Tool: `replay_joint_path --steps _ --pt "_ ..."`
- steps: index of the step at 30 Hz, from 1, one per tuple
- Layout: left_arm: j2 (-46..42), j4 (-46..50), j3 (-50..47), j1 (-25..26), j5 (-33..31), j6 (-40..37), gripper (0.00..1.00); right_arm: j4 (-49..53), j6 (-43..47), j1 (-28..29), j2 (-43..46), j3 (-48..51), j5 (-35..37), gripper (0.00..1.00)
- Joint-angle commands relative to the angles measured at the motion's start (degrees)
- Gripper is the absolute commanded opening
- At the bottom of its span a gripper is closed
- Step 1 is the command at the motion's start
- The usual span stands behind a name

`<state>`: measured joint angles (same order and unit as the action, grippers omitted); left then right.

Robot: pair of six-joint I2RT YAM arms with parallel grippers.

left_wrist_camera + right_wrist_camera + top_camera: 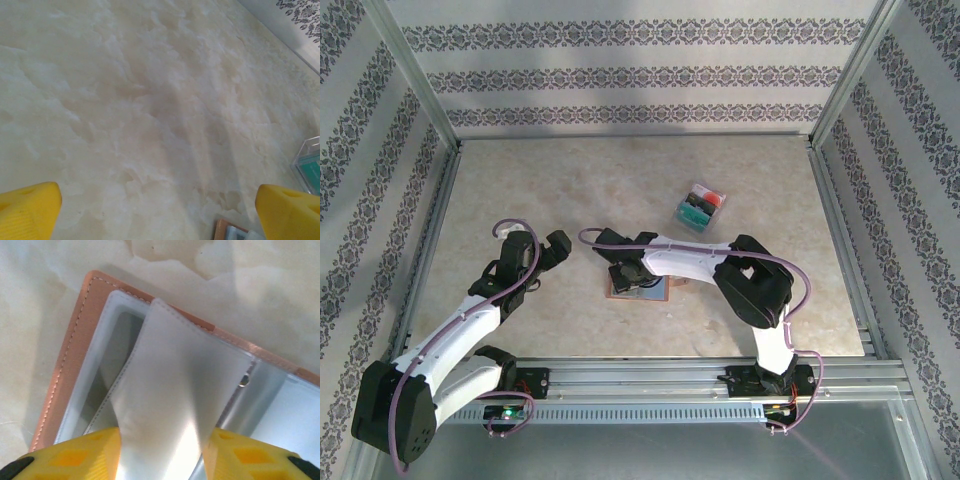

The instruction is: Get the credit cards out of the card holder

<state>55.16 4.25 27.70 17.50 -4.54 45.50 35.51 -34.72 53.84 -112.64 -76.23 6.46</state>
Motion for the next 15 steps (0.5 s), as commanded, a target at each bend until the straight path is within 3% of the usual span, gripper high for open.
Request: replay_joint_path --steps 1,15 --pt "-0.47 -0.70 -0.25 -0.92 0.40 -0.40 0.99 3.11 0.79 -0.58 -0.41 1.80 2.27 0.45" --pt "-0.44 0.63 1.65 -0.87 0.62 -2.07 0.99 6.49 1.51 -1.20 4.13 3.31 6.71 0.49"
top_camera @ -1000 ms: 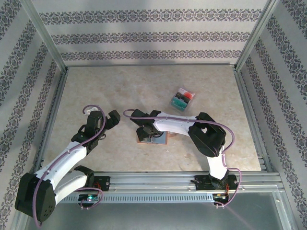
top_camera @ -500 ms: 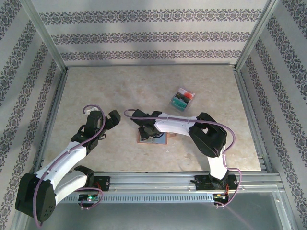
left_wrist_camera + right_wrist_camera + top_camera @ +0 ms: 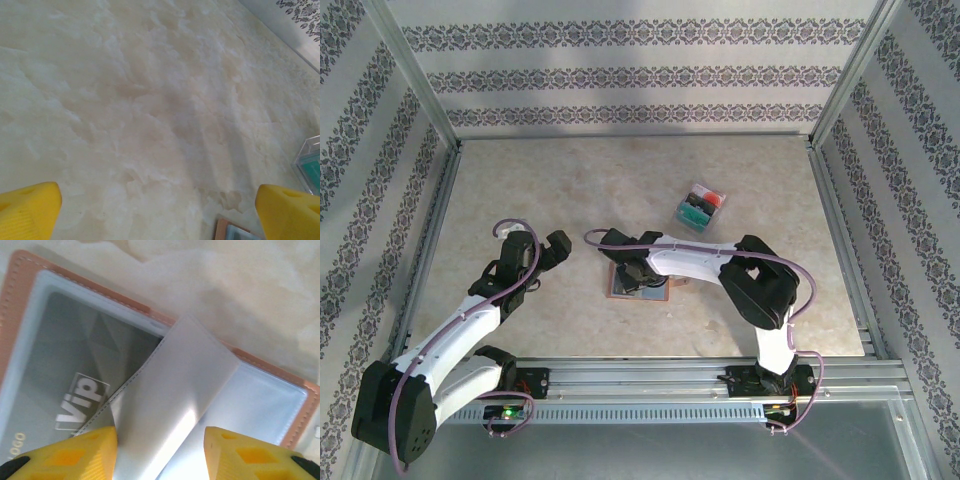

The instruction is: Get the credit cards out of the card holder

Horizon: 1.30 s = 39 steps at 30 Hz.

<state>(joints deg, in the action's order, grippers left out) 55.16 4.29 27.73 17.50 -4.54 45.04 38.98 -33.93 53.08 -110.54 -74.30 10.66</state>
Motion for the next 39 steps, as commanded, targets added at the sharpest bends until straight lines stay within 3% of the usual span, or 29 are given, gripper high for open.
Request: replay_joint_path --steps 1,32,39 --pt "-0.49 0.71 1.68 -0.84 0.66 -1.81 0.99 3.12 0.54 -0.51 2.53 1.80 2.67 0.49" --pt "0.62 1.92 3.39 -0.80 2.14 -4.39 0.99 1.24 -3.31 -6.75 15.89 15.77 8.60 0.48" --pt "0.82 2.30 3.83 -0.86 2.51 -5.57 0.99 1.63 -3.60 -8.77 22.87 18.38 10.30 0.48"
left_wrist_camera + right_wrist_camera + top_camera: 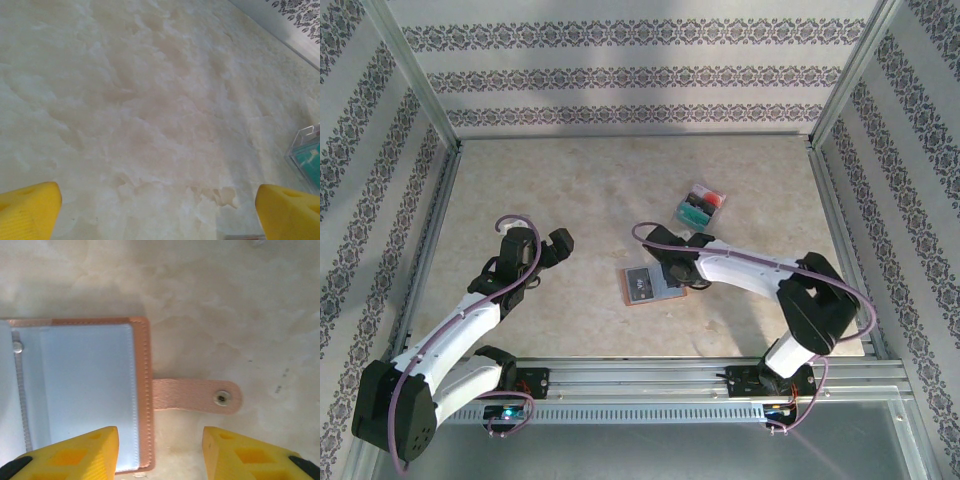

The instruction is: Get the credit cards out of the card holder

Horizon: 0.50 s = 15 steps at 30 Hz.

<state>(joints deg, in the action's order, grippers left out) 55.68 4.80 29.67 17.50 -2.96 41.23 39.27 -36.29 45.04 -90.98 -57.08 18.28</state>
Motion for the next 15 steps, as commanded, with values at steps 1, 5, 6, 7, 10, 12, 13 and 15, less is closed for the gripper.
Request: replay_joint_path --steps 1,5,6,7,10,12,13,15 --pt "0.37 1.84 2.14 -0.80 1.02 -1.85 0.99 1.25 -1.13 -0.80 4.41 1.51 2.98 0.49" --pt "0.66 1.52 2.46 -0.80 1.79 -2.20 0.99 0.95 0.21 -0.88 8.86 2.04 4.25 0.61" --pt "0.92 1.21 2.57 -0.88 2.12 -2.30 0.99 0.77 0.87 -0.88 10.15 2.21 4.61 0.67" --pt "1.15 1.07 2.73 -0.80 2.47 -2.42 1.00 0.53 1.32 -0.82 11.54 2.45 5.11 0.76" --pt "2.10 0.78 3.22 -0.75 3.53 -2.65 0.99 -0.85 2.71 -0.87 16.11 3.45 6.44 0.95" --pt "2.55 0.65 3.42 -0.73 3.99 -2.61 0.99 -2.43 4.14 -0.99 19.73 4.22 6.26 0.98" --pt "2.63 0.35 3.37 -0.65 4.19 -2.48 0.99 -3.78 5.43 -0.98 21.55 4.86 5.88 0.98" --pt "2.88 -0.08 3.29 -0.58 4.62 -2.31 0.99 -5.38 6.89 -1.55 24.35 6.03 4.36 0.98"
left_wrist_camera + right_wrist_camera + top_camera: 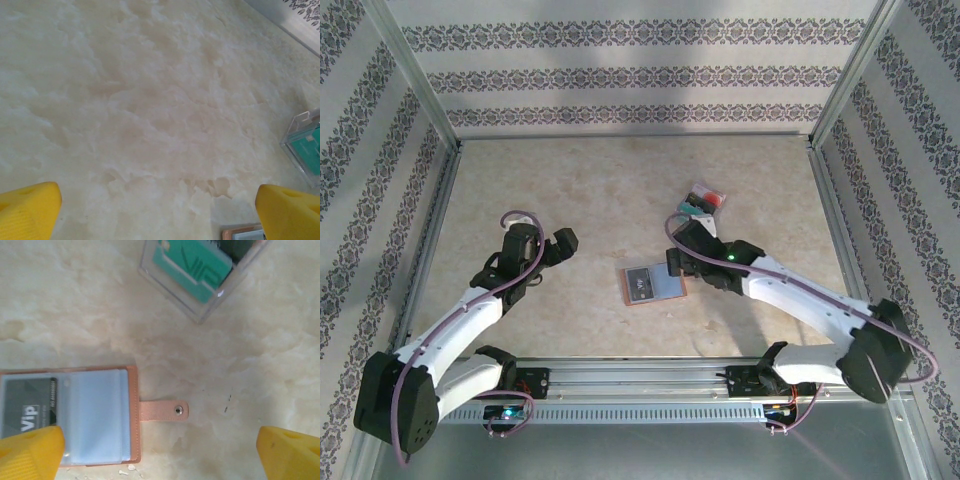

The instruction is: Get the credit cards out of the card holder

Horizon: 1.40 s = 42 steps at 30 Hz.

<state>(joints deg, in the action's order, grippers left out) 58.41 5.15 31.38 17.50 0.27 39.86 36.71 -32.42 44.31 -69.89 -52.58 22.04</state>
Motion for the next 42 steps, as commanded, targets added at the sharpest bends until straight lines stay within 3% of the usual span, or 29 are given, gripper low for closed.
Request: replay_joint_path --steps 1,6,9,17,28,38,42 --pt "0.33 -0.73 1.58 -0.54 1.73 -0.84 1.00 -3.24 3.45 -1.56 4.28 1.89 -0.87 0.98" --pt "2.12 -2.33 1.91 0.79 3.86 -0.48 0.99 -5.64 3.37 -6.51 6.31 3.36 -10.06 0.98" --pt "4.06 -3.40 2.34 3.11 5.11 -0.57 0.95 -8.66 3.89 -7.10 6.52 4.99 -12.05 0.98" --pt "13.86 -3.34 6.23 14.07 7.64 -3.77 0.77 -12.50 0.45 -8.16 2.76 5.20 -19.54 0.97" --pt "27.01 -7.10 9.05 21.23 14.23 -4.59 0.47 -14.18 -1.21 -9.76 -6.69 4.35 -33.32 0.73" --pt "31.97 -6.46 11.94 22.84 14.41 -6.55 0.34 -16.88 -2.14 -9.54 -16.18 2.24 -40.43 0.42" --pt "32.84 -6.54 12.15 23.09 14.38 -6.46 0.30 -17.54 -1.90 -8.41 -18.39 1.20 -41.30 0.41"
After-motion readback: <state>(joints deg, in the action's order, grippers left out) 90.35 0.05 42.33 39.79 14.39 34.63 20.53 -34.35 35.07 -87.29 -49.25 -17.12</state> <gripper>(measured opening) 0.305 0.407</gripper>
